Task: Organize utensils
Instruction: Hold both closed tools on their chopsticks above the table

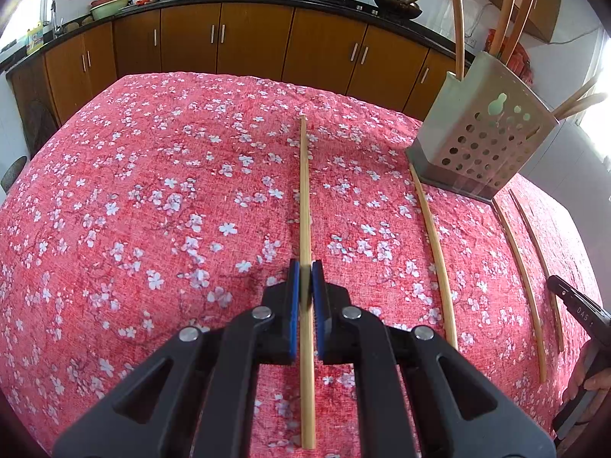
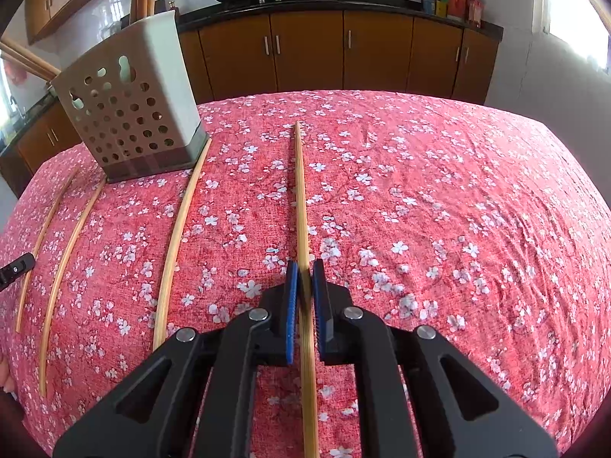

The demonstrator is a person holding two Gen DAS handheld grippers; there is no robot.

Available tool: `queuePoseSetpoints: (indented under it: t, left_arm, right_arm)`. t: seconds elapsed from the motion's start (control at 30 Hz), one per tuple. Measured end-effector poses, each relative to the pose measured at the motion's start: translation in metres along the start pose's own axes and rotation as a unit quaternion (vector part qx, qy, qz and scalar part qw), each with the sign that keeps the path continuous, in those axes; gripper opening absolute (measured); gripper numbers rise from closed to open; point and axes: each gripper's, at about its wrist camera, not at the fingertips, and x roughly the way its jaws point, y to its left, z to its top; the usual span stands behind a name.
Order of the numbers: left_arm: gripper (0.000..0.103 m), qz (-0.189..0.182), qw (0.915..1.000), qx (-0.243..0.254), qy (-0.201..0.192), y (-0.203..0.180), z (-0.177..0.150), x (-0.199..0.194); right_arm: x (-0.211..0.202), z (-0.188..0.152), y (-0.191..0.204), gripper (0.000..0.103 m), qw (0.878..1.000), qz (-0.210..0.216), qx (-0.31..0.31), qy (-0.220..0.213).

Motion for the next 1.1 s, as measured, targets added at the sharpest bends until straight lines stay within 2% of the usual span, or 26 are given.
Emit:
queuePoseSetpoints:
  t: [1.1]
  left_arm:
    - [0.01, 0.0, 1.0, -0.001, 0.0, 0.0037, -0.0015, -0.0003]
  right_arm:
    - [0.0007, 0.0003, 0.0038, 0.01, 1.0, -0.001, 0.002, 0.0]
